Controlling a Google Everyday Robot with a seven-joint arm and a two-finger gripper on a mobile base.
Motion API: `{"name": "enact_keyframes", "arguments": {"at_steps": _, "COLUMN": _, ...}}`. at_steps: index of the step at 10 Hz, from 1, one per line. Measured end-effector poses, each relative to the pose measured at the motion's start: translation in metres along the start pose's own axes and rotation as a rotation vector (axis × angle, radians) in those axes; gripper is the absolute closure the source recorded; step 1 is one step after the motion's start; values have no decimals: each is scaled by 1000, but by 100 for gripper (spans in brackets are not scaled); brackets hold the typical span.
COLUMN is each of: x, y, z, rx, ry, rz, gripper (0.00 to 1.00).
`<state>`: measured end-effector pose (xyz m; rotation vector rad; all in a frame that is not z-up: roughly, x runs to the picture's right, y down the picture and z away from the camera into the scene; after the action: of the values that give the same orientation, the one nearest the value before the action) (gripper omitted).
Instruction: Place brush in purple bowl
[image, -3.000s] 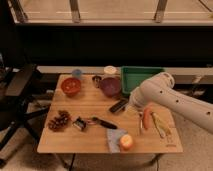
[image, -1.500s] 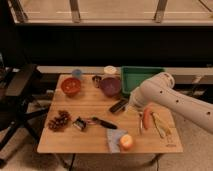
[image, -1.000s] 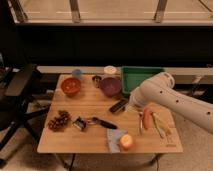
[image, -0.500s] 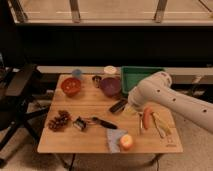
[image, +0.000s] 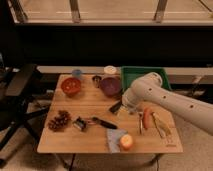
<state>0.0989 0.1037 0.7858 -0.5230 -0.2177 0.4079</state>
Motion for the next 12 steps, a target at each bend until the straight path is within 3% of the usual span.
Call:
{"name": "enact_keyframes", "arguments": {"at_steps": 2, "x": -8, "y": 7, "z": 16, "rx": -23, "ry": -11, "rz": -8, "gripper": 20}}
{"name": "enact_keyframes", "arguments": {"at_steps": 8, "x": -11, "y": 10, "z": 22, "rx": -31, "ry": -17, "rz": -12, "gripper": 20}}
{"name": "enact_keyframes", "arguments": {"at_steps": 12, "x": -15, "y": 21, "z": 66, "rx": -91, "ry": -50, "rz": -58, "gripper": 20}}
